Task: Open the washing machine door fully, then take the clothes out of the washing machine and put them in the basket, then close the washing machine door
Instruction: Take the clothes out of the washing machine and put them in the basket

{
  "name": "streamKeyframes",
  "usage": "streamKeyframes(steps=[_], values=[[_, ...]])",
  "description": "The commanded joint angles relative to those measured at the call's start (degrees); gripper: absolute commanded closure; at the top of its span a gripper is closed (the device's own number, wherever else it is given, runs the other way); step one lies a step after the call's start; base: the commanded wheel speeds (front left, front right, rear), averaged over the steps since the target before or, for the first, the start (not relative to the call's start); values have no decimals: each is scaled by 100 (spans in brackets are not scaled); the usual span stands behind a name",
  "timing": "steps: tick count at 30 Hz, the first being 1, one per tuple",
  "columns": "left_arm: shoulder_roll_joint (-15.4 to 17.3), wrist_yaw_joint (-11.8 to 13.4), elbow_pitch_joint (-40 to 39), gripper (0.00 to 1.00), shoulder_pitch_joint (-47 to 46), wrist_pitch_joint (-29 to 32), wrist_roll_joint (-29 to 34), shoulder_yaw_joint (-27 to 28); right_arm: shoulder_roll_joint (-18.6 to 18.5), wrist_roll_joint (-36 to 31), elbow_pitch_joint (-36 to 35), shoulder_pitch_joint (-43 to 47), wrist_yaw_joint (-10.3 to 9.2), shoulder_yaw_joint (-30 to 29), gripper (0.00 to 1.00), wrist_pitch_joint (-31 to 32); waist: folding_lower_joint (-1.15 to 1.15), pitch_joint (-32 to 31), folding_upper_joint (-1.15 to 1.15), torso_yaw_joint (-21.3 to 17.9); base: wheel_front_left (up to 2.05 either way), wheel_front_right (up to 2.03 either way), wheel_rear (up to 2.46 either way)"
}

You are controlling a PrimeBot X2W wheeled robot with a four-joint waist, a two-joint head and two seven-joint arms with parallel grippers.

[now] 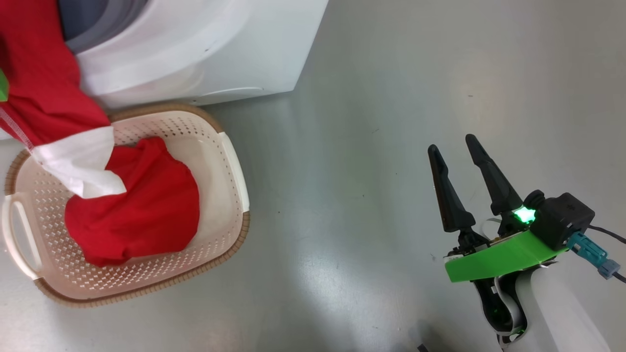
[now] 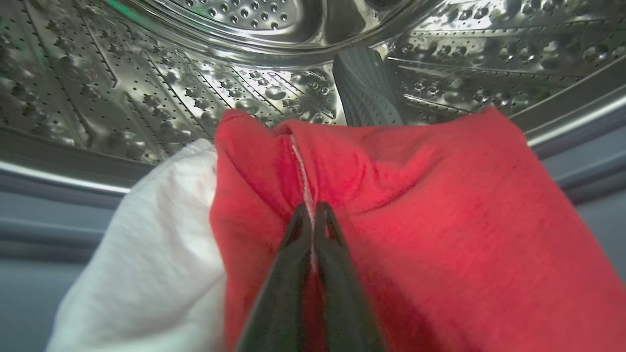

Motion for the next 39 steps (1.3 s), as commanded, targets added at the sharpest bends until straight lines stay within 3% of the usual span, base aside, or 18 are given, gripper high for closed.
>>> streamKeyframes(steps=[1,10,17,26,39], values=[[292,4,-72,100,7,-106,-84,48,4,16,-121,-3,36,111,0,-36,0,-16,0,17,0,0,0],[197,32,-437,100,422,-907,-324,177,4,-27,-94,28,36,-80,0,-36,0,-213,0,252,0,0,0],[84,221,-2320,100,1495,-919,-266,953,4,-92,-70,133,36,-228,0,-36,0,-400,0,492,0,0,0],[-589,29,-4783,100,3238,-921,100,2456,4,-110,-8,236,36,-305,0,-36,0,-644,0,687,0,0,0],[-1052,6,-6882,100,4834,-921,246,2699,4,-76,24,299,36,-314,0,-36,0,-798,0,749,0,0,0]])
